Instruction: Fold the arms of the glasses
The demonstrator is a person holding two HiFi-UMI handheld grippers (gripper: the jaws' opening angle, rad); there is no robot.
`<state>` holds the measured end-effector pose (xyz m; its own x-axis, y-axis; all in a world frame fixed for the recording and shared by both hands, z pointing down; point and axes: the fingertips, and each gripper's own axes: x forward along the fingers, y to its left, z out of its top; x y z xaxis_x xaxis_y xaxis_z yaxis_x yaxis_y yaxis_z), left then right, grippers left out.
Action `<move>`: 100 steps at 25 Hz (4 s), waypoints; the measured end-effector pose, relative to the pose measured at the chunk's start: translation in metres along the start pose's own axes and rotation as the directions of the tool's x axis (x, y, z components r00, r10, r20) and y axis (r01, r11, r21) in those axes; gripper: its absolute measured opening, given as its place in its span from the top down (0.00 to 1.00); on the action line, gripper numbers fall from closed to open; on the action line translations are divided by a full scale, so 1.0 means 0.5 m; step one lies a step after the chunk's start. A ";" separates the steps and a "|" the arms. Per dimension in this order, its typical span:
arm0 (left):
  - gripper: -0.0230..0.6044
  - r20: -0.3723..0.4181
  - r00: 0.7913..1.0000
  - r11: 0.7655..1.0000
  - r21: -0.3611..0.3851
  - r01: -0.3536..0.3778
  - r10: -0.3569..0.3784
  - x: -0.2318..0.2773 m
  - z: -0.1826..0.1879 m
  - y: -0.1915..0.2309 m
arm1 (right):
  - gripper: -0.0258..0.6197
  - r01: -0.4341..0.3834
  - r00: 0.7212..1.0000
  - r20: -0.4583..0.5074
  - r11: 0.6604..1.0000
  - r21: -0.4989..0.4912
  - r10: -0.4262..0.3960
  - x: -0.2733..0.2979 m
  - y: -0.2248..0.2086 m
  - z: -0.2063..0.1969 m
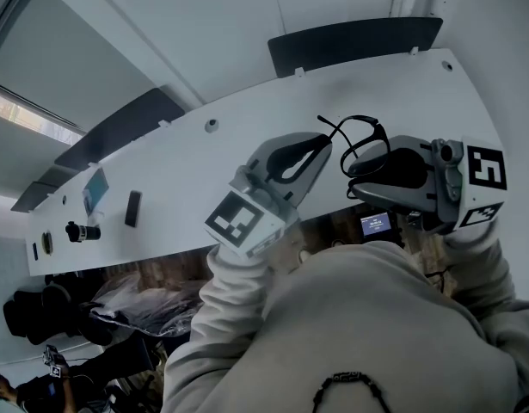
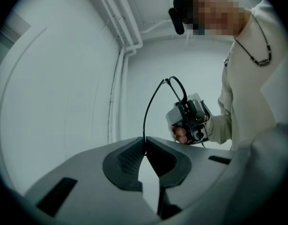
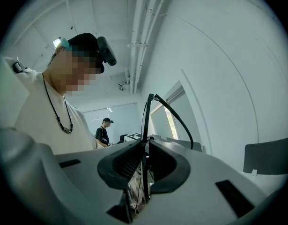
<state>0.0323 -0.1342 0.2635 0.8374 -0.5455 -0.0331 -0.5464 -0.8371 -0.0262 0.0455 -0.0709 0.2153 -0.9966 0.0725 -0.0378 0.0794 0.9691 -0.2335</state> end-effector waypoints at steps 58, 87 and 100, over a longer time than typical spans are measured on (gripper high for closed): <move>0.93 0.060 0.974 0.948 -0.224 0.226 -0.218 0.014 -0.060 -0.038 | 0.86 0.194 0.979 -0.036 0.976 -0.100 -0.198 -0.017 -0.125 -0.030; 0.73 0.009 1.000 0.896 -0.444 0.007 -0.003 0.008 -0.080 0.075 | 0.86 -0.084 0.994 -0.086 0.972 -0.219 0.067 0.060 0.035 -0.056; 0.87 0.018 0.998 0.920 -0.388 0.056 -0.053 -0.004 -0.051 0.094 | 0.86 -0.107 0.989 -0.124 0.978 -0.180 0.085 0.077 0.016 -0.068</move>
<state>0.0056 -0.1733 0.2879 0.8646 -0.5000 -0.0501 -0.4509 -0.8161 0.3616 0.0071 -0.0524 0.2452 -0.9809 0.1838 0.0637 0.1809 0.9822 -0.0498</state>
